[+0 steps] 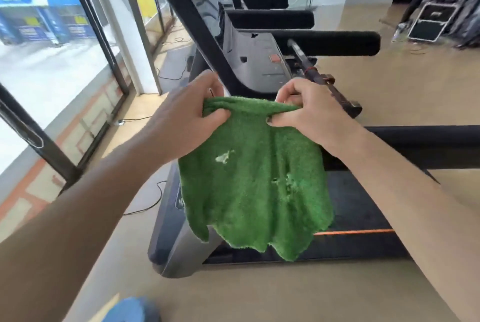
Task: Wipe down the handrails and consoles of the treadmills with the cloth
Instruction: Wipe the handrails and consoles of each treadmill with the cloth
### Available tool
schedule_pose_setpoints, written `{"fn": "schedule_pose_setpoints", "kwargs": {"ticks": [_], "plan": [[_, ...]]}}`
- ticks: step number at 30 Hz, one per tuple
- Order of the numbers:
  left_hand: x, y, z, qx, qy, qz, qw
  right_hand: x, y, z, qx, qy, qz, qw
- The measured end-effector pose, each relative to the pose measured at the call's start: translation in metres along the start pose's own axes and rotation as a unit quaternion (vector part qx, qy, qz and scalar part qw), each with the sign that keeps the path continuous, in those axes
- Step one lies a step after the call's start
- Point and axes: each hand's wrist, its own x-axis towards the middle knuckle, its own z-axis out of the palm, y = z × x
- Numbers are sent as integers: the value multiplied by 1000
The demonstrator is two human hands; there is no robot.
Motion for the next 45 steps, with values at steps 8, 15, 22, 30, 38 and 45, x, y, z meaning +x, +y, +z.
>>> {"fn": "schedule_pose_setpoints", "kwargs": {"ticks": [8,15,22,30,38,45], "plan": [[85,22,85,271,132,-44,952,61,57,-30,-419,256,-78,867],[58,0,189,247,-39,-14,968,40,143,-1,-275,38,-121,953],[78,-21,173,243,-52,-60,967,68,135,-6,-361,-147,-93,916],[120,-20,165,280,-154,29,947,80,137,-10,-372,-156,-110,908],[151,-14,174,246,-267,52,930,84,146,-20,-379,-126,-37,916],[131,-13,179,394,-172,57,901,89,153,-26,-364,-166,-57,915]]}}
